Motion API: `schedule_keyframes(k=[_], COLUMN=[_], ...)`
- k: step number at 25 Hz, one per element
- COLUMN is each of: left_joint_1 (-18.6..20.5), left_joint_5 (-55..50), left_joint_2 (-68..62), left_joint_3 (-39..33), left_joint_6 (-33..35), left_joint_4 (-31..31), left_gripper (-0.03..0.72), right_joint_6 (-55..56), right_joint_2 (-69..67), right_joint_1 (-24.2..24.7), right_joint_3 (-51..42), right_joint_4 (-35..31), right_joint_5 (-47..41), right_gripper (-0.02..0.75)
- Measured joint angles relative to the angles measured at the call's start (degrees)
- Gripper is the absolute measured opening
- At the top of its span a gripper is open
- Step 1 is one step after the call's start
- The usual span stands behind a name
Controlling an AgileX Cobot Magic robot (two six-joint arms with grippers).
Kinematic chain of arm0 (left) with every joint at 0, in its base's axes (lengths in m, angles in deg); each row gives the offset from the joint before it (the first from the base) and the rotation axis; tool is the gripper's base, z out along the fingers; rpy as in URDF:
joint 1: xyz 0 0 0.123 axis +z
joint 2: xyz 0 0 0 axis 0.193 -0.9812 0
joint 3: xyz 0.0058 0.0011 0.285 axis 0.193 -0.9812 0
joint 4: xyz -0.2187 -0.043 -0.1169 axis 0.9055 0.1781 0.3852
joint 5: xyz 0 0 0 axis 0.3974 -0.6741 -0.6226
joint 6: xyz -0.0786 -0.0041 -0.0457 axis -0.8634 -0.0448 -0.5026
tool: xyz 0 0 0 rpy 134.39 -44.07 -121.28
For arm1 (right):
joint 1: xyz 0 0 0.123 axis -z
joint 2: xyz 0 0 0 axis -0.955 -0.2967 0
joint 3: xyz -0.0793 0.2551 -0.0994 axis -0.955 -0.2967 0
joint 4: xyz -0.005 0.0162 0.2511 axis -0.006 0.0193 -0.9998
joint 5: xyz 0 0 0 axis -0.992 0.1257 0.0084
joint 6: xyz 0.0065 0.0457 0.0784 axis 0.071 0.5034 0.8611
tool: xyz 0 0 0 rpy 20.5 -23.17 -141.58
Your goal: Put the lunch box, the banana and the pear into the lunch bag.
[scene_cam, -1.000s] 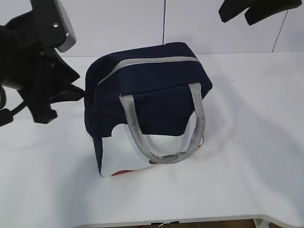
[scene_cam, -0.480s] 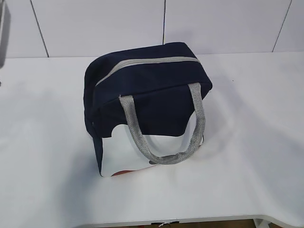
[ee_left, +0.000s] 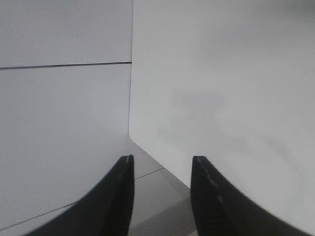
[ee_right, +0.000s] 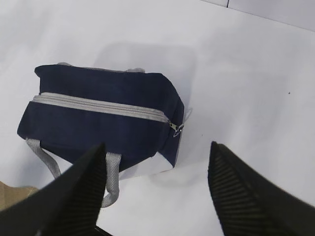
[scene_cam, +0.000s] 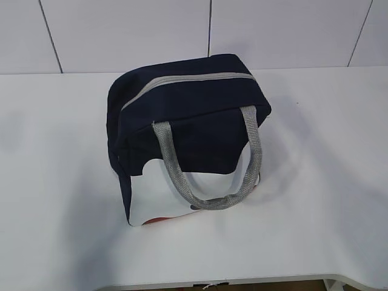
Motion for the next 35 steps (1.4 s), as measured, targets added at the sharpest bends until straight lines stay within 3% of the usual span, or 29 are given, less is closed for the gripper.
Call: schedule_keyframes(k=[5,13,22,28,35], left_joint_1=[0.0,0.0,0.0,0.0,0.0], left_joint_5=[-1.46,-2.26,-3.1,-4.34,-6.91], left_joint_2=[6.92,14.85,18.71,20.16,23.29], left_joint_3=[0.0,0.0,0.0,0.0,0.0], left_joint_6=[-9.19,-20.73,-24.44,-24.78,-24.99], left_joint_4=[0.61,7.53,23.01,36.51,46.4], left_gripper=[0.287,0.28,0.28,0.28,0.28], right_joint_6=[-0.22,-0.34,0.23,1.86,5.36], right_joint_2=[4.63,12.93,23.9,32.72,42.87], right_joint_1=[0.0,-0.1,-8.37,-9.43,-9.43], right_joint_3=[-4.19,-9.41,-14.46,-18.25,-25.28], right_joint_4=[2.01,4.36,12.41,16.28,17.19], right_joint_5=[-0.21,-0.31,-0.52,-0.64,-0.64], right_gripper=[0.529,0.529,0.529,0.529,0.529])
